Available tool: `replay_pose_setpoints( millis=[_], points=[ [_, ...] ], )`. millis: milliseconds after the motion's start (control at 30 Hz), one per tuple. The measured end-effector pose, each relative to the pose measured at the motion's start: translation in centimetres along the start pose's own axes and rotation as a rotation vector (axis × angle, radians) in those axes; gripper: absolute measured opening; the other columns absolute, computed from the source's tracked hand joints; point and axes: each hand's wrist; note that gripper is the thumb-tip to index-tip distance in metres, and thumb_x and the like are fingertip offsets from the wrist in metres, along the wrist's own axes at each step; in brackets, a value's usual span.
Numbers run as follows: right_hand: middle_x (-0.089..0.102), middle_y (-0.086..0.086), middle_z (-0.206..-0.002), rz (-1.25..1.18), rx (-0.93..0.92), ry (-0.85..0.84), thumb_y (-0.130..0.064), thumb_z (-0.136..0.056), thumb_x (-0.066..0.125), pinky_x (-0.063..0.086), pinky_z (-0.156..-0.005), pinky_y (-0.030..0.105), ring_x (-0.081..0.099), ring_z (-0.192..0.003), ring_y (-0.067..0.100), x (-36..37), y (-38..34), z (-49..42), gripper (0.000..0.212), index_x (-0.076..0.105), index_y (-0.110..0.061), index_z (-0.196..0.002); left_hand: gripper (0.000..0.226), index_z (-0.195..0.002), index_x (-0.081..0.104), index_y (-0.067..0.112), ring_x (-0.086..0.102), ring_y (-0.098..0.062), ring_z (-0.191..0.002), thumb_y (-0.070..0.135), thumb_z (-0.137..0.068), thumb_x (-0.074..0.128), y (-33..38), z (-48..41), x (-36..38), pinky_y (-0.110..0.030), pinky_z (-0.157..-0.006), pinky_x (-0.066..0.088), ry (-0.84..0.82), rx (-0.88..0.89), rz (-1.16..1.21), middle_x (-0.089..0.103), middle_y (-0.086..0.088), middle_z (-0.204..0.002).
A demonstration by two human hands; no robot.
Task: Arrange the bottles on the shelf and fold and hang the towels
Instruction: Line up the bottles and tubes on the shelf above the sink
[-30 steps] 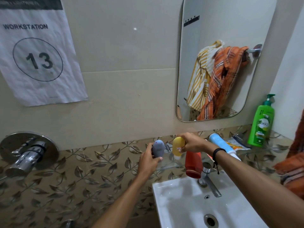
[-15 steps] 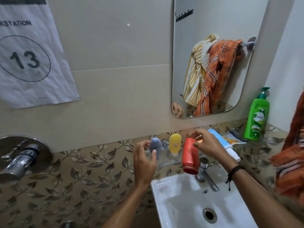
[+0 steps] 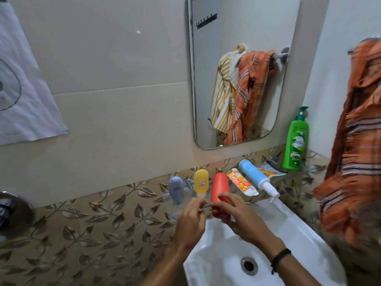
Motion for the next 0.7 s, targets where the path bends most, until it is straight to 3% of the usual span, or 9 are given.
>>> replay_pose_setpoints(
  millis=[67, 167, 300, 400, 467, 533, 700],
  points=[
    [0.042, -0.011, -0.146, -0.019, -0.029, 0.061, -0.015, -0.084, 0.075, 0.053, -0.097, 0.036, 0.040, -0.134, 0.013, 0.8, 0.4, 0.1, 0.068, 0.046, -0.046, -0.138, 0.034, -0.112, 0.059, 0.024, 0.063, -0.012, -0.093, 0.003, -0.086, 0.053, 0.0, -0.1, 0.2, -0.036, -0.079, 0.056, -0.027, 0.009, -0.010, 0.061, 0.009, -0.107],
    [0.041, -0.014, -0.150, -0.098, -0.066, 0.098, -0.014, -0.089, 0.073, 0.047, -0.106, 0.035, 0.040, -0.138, 0.013, 1.0, 1.0, 0.6, 0.066, 0.047, -0.041, -0.143, 0.037, -0.116, 0.057, 0.026, 0.062, -0.011, -0.097, 0.002, -0.087, 0.055, 0.3, -0.2, 0.3, -0.032, -0.082, 0.055, -0.054, 0.050, -0.024, 0.062, 0.008, -0.110],
    [0.053, -0.015, -0.144, -0.305, -0.057, 0.217, 0.005, -0.083, 0.070, 0.042, -0.111, 0.031, 0.047, -0.138, 0.013, -1.6, 1.3, 0.5, 0.068, 0.056, -0.032, -0.139, 0.044, -0.126, 0.054, 0.027, 0.059, -0.011, -0.116, 0.007, -0.088, 0.058, 1.0, -0.9, 0.5, -0.028, -0.095, 0.052, -0.075, 0.075, -0.003, 0.058, 0.009, -0.130],
    [0.064, -0.018, -0.129, -0.494, 0.035, 0.277, 0.010, -0.085, 0.066, 0.050, -0.100, 0.025, 0.060, -0.123, 0.008, -5.6, 1.0, -1.1, 0.062, 0.061, -0.033, -0.129, 0.046, -0.136, 0.052, 0.022, 0.047, -0.010, -0.137, 0.014, -0.091, 0.057, 1.9, -1.9, 1.1, -0.030, -0.106, 0.048, -0.112, 0.081, -0.006, 0.041, 0.009, -0.155],
    [0.067, -0.021, -0.122, -0.546, 0.084, 0.279, 0.000, -0.090, 0.070, 0.053, -0.091, 0.021, 0.063, -0.112, 0.004, -8.3, 1.2, -3.1, 0.050, 0.061, -0.035, -0.125, 0.048, -0.139, 0.052, 0.021, 0.036, -0.010, -0.146, 0.014, -0.092, 0.055, 2.8, -2.9, 1.7, -0.026, -0.110, 0.043, -0.127, 0.096, -0.018, 0.028, 0.008, -0.164],
    [0.068, -0.013, -0.120, -0.538, 0.106, 0.238, -0.010, -0.092, 0.070, 0.053, -0.087, 0.023, 0.065, -0.106, 0.011, -10.2, 1.8, -5.2, 0.043, 0.062, -0.037, -0.125, 0.045, -0.136, 0.054, 0.020, 0.027, -0.013, -0.151, 0.014, -0.091, 0.057, 3.5, -3.8, 2.5, -0.025, -0.112, 0.038, -0.146, 0.113, -0.019, 0.020, 0.006, -0.168],
    [0.068, -0.006, -0.118, -0.511, 0.134, 0.092, -0.014, -0.096, 0.066, 0.053, -0.074, 0.025, 0.065, -0.095, 0.015, -11.6, 3.4, -9.4, 0.036, 0.061, -0.039, -0.121, 0.050, -0.132, 0.055, 0.032, 0.037, -0.017, -0.144, 0.021, -0.084, 0.061, 4.3, -5.1, 4.4, -0.037, -0.111, 0.045, -0.184, 0.002, 0.061, 0.028, 0.009, -0.162]
  ],
)
Point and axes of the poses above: each hand's wrist, its own z-axis away from the middle knuckle, its own x-axis out of the palm, y = z × x
